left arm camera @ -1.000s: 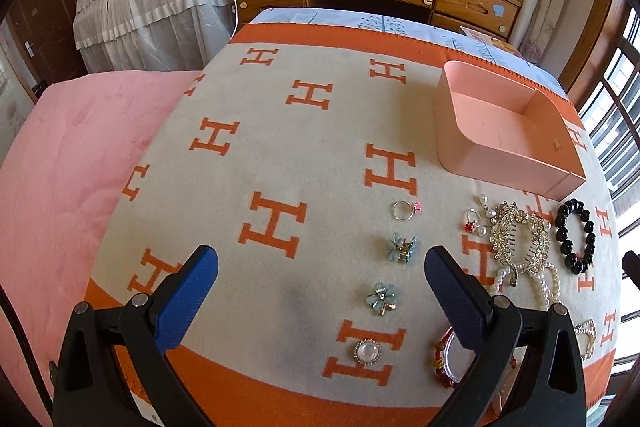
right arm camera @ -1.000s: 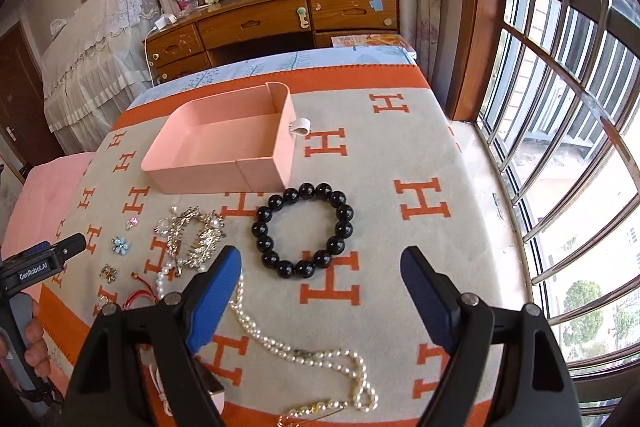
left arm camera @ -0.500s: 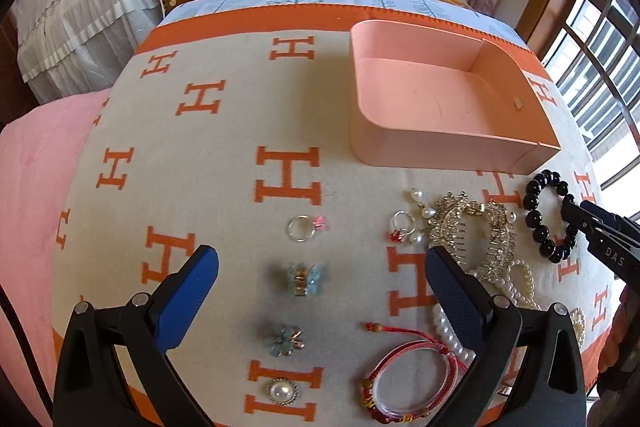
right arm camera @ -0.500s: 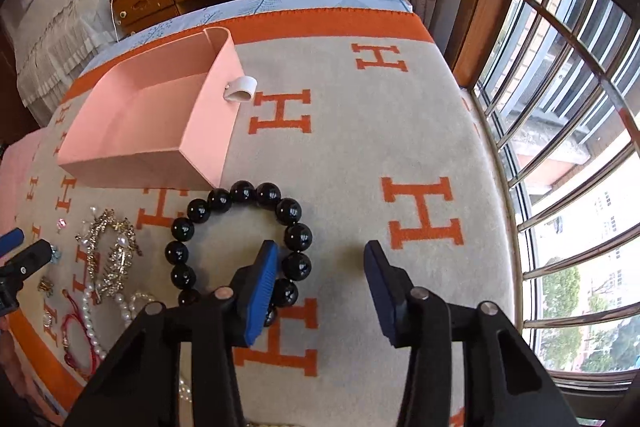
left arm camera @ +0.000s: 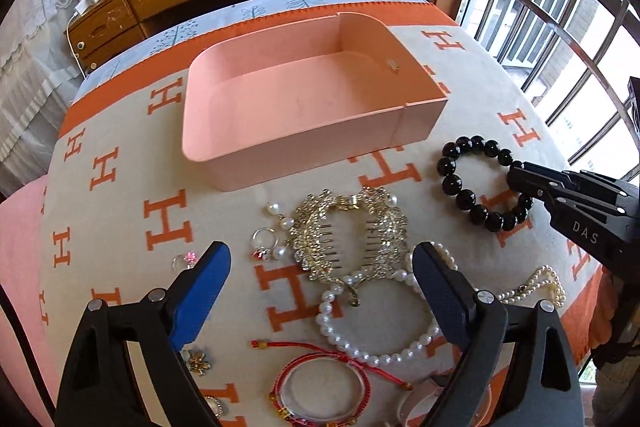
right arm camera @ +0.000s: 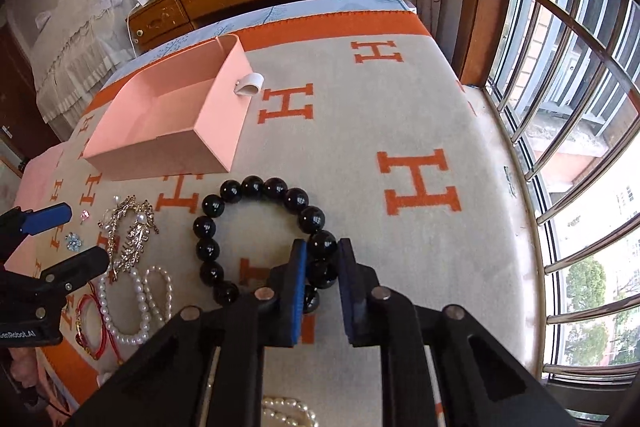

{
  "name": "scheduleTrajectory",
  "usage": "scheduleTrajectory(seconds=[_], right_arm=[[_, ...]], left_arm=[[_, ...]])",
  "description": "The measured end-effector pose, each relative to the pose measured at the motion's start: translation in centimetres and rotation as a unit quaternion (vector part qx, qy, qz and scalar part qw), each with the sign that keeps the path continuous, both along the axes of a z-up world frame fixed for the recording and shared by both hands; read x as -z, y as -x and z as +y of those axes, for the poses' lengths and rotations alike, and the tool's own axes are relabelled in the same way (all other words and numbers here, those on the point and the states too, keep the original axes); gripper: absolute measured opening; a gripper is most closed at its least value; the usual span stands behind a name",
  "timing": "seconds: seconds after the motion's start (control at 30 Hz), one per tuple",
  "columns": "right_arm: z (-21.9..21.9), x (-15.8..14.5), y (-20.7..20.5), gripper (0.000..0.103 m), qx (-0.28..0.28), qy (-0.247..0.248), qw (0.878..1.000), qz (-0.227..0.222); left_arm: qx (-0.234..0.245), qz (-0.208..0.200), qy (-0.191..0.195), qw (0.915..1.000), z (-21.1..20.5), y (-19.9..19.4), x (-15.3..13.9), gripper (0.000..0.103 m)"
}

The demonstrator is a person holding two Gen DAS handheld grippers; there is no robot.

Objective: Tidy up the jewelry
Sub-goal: 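Grasp the black bead bracelet with the right tool while the left tool grasps the gold hair comb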

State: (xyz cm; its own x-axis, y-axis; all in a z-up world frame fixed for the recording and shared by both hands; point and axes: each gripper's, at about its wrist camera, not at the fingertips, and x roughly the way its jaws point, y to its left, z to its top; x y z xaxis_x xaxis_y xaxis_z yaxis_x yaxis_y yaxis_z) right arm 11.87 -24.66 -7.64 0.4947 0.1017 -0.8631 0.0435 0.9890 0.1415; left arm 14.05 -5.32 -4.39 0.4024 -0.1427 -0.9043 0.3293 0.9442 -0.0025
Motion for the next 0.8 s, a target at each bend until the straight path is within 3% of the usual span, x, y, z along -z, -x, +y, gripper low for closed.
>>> scheduleTrajectory(seconds=[0.13,0.3,0.43,0.5,0.57,0.67,0.8], right_arm=[[-0.4,0.1,0.6,0.015,0.006,-0.021,1.0,-0.008],[-1.0,0.3,1.3,0.015,0.012,-0.041,0.999,-0.018],[-1.2,0.3,1.8,0.016,0.01,-0.047,0.999,-0.025],[-1.3,0.4,2.0,0.016,0.01,-0.051,0.998,-0.028],[-1.4,0.4,2.1,0.016,0.01,-0.056,0.998,-0.03],[-1.6,0.5,2.3,0.016,0.01,-0.062,0.997,-0.033],[-1.6,0.5,2.6,0.016,0.008,-0.062,0.997,-0.038]], left_arm=[[0.015,0.018,-0.004,0.9997,-2.1,-0.4,0.6,0.063],[0.017,0.043,-0.004,0.9989,-3.8,-1.1,1.8,0.062],[0.015,0.037,-0.019,0.999,-4.5,-1.1,2.0,0.062],[0.011,0.036,-0.029,0.9989,-4.9,-1.3,2.1,0.059],[0.004,0.034,-0.041,0.9986,-5.0,-1.6,2.0,0.048],[-0.003,0.042,-0.035,0.9985,-4.9,-1.9,1.7,0.046],[0.004,0.019,-0.05,0.9986,-5.5,-1.3,1.0,0.046]])
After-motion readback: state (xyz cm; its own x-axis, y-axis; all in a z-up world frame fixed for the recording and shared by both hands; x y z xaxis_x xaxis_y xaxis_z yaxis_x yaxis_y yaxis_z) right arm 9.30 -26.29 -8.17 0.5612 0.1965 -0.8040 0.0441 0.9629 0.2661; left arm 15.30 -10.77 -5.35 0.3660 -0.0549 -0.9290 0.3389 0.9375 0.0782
